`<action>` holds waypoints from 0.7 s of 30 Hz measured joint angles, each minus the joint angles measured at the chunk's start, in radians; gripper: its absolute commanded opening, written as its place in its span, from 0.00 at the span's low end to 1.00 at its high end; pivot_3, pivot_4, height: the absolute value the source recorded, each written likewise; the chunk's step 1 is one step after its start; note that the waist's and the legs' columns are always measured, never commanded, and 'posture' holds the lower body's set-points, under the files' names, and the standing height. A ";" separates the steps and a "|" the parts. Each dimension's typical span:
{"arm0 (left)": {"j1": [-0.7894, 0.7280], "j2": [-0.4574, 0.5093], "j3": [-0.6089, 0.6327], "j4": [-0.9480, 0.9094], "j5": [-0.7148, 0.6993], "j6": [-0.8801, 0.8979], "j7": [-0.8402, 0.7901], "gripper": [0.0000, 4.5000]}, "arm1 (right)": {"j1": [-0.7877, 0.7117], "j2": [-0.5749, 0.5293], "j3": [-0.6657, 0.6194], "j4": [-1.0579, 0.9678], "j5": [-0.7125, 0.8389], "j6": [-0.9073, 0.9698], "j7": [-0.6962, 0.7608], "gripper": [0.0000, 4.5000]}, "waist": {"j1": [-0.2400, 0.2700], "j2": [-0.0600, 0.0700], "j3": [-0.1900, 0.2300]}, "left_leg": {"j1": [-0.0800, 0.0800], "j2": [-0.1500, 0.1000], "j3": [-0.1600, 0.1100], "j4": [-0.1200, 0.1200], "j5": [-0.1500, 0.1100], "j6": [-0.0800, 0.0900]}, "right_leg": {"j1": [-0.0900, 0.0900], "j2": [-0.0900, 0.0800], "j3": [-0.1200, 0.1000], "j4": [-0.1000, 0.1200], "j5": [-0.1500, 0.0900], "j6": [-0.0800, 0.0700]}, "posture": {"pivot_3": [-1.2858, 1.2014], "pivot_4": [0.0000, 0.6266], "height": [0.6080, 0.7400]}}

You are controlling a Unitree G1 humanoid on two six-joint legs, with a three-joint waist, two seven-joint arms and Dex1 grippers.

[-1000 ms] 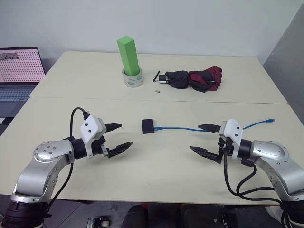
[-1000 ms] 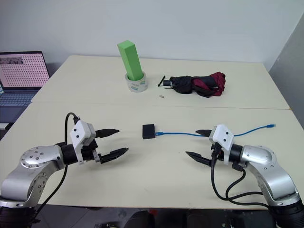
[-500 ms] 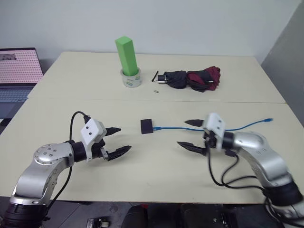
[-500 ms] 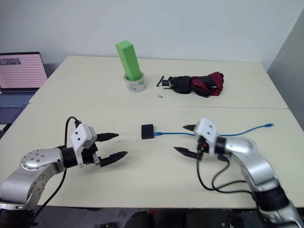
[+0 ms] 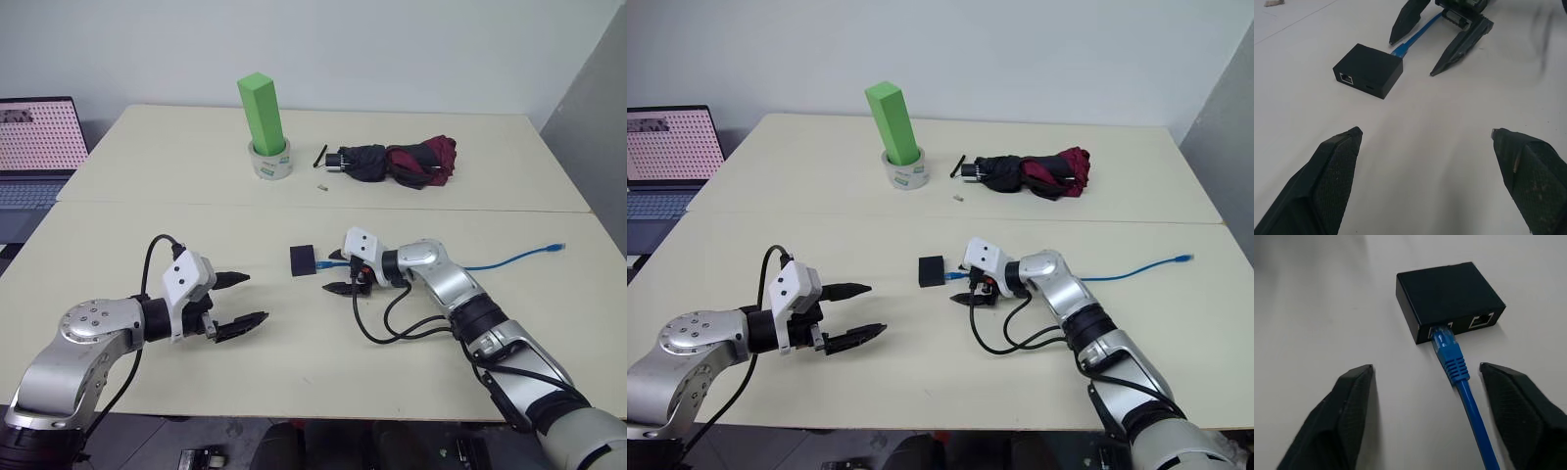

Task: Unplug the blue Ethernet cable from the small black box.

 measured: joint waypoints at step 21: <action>-0.113 -0.108 0.026 0.085 -0.140 0.157 0.065 1.00 | 0.063 -0.083 -0.014 -0.099 -0.177 -0.269 -0.057 0.02 | 0.003 0.000 0.000 | -0.002 0.000 -0.001 0.000 0.000 0.000 | -0.001 -0.001 -0.001 0.000 0.000 0.000 | 0.52 0.24 1.00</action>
